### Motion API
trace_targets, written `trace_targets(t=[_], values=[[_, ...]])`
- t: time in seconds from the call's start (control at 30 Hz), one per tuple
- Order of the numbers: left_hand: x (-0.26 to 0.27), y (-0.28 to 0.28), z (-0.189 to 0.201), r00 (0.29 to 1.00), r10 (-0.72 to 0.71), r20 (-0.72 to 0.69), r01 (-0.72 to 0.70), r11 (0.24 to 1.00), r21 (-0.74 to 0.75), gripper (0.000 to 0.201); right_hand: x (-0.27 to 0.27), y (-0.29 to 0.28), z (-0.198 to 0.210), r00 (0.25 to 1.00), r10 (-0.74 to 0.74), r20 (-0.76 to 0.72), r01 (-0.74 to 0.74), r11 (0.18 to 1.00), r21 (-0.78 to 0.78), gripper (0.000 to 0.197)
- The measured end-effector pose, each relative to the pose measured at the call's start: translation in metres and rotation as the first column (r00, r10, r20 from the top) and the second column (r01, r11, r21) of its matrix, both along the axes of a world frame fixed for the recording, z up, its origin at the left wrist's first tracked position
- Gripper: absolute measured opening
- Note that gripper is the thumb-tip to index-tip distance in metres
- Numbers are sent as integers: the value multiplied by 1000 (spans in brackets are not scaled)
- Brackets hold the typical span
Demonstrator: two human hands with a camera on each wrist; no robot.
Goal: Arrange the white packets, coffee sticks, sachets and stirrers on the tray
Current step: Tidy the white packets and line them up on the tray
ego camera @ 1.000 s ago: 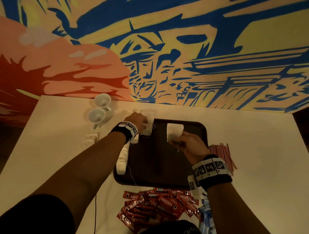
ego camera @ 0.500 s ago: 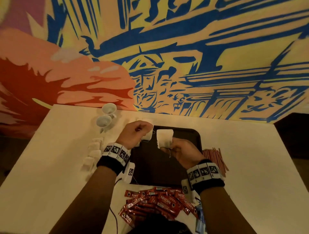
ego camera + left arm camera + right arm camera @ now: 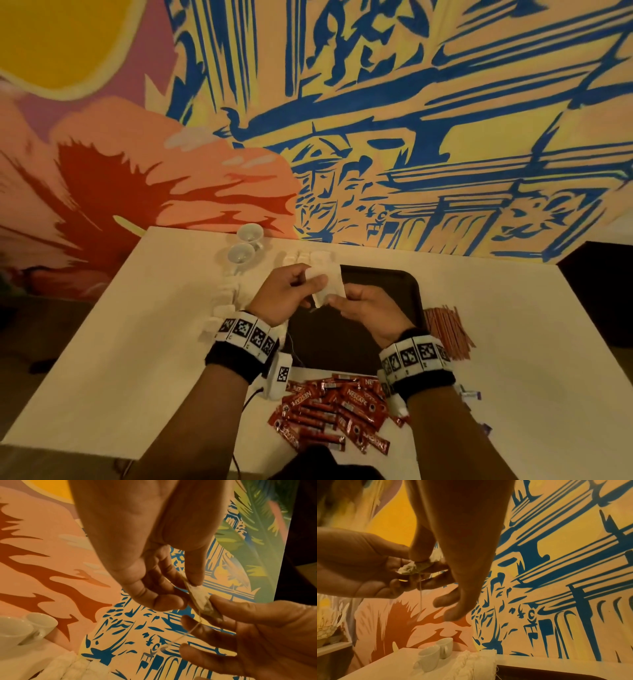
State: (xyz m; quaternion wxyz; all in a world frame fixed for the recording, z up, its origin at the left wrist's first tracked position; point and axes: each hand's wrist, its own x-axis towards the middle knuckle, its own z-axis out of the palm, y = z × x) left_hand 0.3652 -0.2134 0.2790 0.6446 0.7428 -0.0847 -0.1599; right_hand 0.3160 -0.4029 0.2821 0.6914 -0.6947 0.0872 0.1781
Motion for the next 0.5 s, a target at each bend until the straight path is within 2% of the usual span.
trace_targets(t=[0.1,0.17,0.4,0.5], values=[[-10,8,3,1000,0,5,0,1000,-1,31,-8,5,6,997,-42,70,42,999,0,20],[-18,12,2,1000,-12,-4,12,1000,-7,36,-12,9,7,990,-84,114,84,996,1,18],[-36,23,-1,997,83,3,-82,996,-38,24,-26,19,3,983,-112,146,117,993,-26,14],[-42,25,-1,999,36,18,-36,999,10,21,-30,19,-3,980,-94,173,105,993,-56,17]])
